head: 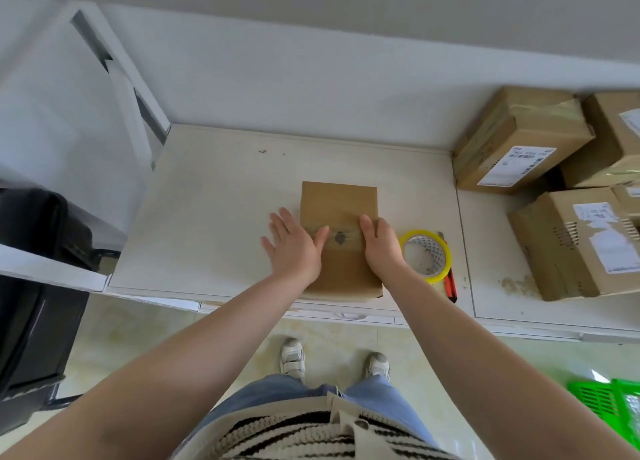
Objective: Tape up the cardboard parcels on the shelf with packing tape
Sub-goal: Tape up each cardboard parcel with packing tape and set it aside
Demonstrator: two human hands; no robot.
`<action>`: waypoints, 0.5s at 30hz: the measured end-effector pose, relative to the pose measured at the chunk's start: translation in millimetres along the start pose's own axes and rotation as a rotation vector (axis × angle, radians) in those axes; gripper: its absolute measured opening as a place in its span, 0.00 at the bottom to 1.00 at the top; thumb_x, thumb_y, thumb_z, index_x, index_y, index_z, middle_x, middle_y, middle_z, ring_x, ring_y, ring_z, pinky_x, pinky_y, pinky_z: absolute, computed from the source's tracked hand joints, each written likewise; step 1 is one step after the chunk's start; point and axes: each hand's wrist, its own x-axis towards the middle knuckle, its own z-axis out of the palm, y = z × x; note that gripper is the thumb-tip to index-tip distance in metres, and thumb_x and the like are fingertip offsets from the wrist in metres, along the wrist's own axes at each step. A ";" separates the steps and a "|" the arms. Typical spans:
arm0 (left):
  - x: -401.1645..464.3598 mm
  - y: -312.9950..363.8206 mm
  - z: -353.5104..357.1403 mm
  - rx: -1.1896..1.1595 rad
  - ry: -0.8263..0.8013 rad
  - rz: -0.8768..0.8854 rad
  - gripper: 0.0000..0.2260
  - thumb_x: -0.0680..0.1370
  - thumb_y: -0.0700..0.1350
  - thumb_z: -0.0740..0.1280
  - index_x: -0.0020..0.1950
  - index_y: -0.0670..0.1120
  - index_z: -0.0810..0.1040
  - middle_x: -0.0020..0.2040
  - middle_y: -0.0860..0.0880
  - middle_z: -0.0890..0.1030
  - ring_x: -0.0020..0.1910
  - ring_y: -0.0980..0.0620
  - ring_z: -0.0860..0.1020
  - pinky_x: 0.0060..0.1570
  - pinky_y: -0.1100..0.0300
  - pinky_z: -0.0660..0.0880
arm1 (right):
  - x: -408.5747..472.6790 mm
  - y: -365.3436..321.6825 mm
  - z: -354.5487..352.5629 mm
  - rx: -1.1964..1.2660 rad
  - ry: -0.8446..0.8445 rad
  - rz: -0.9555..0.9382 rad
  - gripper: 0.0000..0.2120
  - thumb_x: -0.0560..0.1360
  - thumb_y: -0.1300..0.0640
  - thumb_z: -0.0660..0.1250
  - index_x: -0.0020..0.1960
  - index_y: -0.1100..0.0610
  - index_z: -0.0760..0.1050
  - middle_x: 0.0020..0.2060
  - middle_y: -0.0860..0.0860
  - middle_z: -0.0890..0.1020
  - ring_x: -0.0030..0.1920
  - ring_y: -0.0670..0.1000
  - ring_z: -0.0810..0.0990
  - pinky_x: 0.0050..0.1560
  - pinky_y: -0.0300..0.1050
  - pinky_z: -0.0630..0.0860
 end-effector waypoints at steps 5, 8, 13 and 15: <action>13.4 44.1 15.0 0.456 0.260 0.418 0.32 0.84 0.56 0.45 0.79 0.41 0.35 0.79 0.42 0.33 0.79 0.44 0.34 0.76 0.44 0.35 | 2.6 4.5 1.1 -0.023 0.001 -0.060 0.22 0.84 0.48 0.52 0.67 0.64 0.67 0.57 0.59 0.79 0.57 0.58 0.77 0.47 0.41 0.63; 27.4 43.7 23.0 0.576 0.224 0.422 0.30 0.84 0.56 0.43 0.80 0.42 0.37 0.80 0.44 0.34 0.79 0.45 0.34 0.77 0.44 0.38 | 2.2 5.3 1.2 -0.004 0.013 -0.080 0.20 0.85 0.50 0.52 0.64 0.65 0.71 0.50 0.57 0.79 0.48 0.53 0.74 0.41 0.39 0.61; 29.0 37.1 30.5 0.578 0.241 0.411 0.30 0.84 0.56 0.43 0.80 0.42 0.37 0.80 0.45 0.36 0.79 0.45 0.36 0.77 0.44 0.40 | 4.5 6.2 6.0 0.009 0.019 -0.066 0.21 0.85 0.49 0.51 0.66 0.64 0.69 0.58 0.61 0.79 0.57 0.60 0.77 0.48 0.41 0.64; 30.8 39.2 28.8 0.582 0.238 0.403 0.30 0.84 0.56 0.43 0.80 0.42 0.37 0.80 0.44 0.36 0.79 0.45 0.36 0.77 0.44 0.40 | 3.7 3.8 5.1 0.003 0.008 -0.061 0.22 0.85 0.49 0.51 0.68 0.64 0.69 0.59 0.62 0.79 0.59 0.61 0.76 0.49 0.42 0.64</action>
